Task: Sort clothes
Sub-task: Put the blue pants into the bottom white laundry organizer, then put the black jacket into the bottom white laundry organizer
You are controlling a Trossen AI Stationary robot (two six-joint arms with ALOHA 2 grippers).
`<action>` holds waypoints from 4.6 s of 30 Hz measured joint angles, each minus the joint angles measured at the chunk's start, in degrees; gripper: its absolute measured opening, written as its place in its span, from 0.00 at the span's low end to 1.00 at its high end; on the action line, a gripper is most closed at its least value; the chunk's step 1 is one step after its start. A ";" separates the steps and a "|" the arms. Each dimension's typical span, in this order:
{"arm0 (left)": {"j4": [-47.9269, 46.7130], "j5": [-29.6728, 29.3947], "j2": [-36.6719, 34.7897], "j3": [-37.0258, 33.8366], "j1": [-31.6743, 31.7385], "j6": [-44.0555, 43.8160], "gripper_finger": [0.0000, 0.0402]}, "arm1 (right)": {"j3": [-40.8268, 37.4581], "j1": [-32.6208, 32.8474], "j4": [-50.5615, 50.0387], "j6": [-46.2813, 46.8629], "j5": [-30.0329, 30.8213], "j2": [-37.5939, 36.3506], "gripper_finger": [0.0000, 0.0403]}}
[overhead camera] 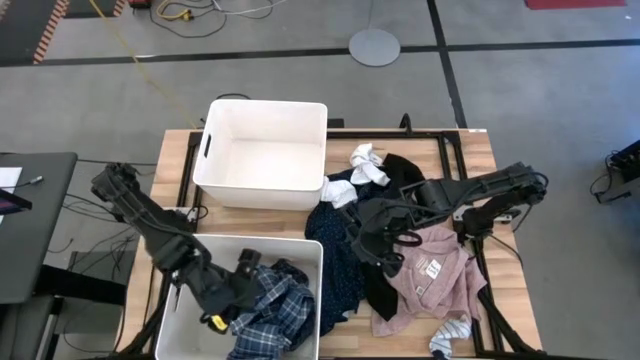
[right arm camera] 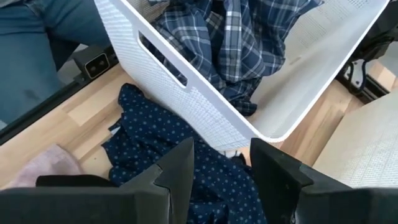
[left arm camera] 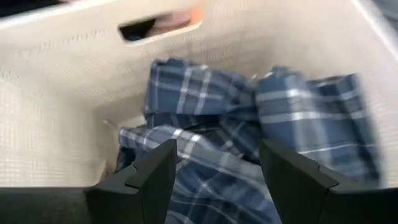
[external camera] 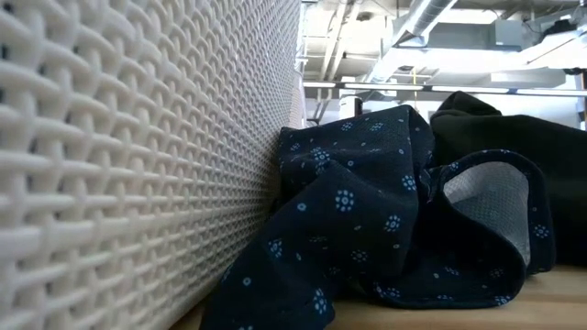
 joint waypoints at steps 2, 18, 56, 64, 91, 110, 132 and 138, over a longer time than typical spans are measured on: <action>3.45 0.44 -0.04 -3.12 1.10 0.40 0.55 | 0.00 0.37 -0.10 0.48 0.00 0.00 0.43; 21.13 8.77 0.00 -24.33 7.86 -6.10 0.55 | 0.00 1.55 -2.40 3.20 0.05 0.01 0.43; 4.37 -24.11 -21.37 -6.04 7.52 22.10 0.55 | -0.02 1.63 -13.33 13.24 15.15 -14.68 0.43; 2.88 -28.02 -26.47 -6.78 7.59 25.32 0.55 | -0.48 1.64 -20.03 22.03 18.73 -18.01 0.43; 30.48 -22.43 -41.26 -32.87 9.96 33.17 0.55 | -37.90 0.21 -1.13 29.38 22.60 -23.73 0.43; 30.60 -18.35 -37.64 -33.09 14.05 30.96 0.55 | -37.88 -0.29 3.61 31.36 10.93 -20.45 0.71; 30.32 -16.39 -33.59 -33.09 15.26 30.30 0.55 | -37.47 1.18 -6.95 29.63 18.90 -6.41 0.15; 31.47 -16.41 -33.59 -33.09 15.26 32.09 0.55 | -33.36 3.53 -7.99 31.45 23.45 -13.01 0.04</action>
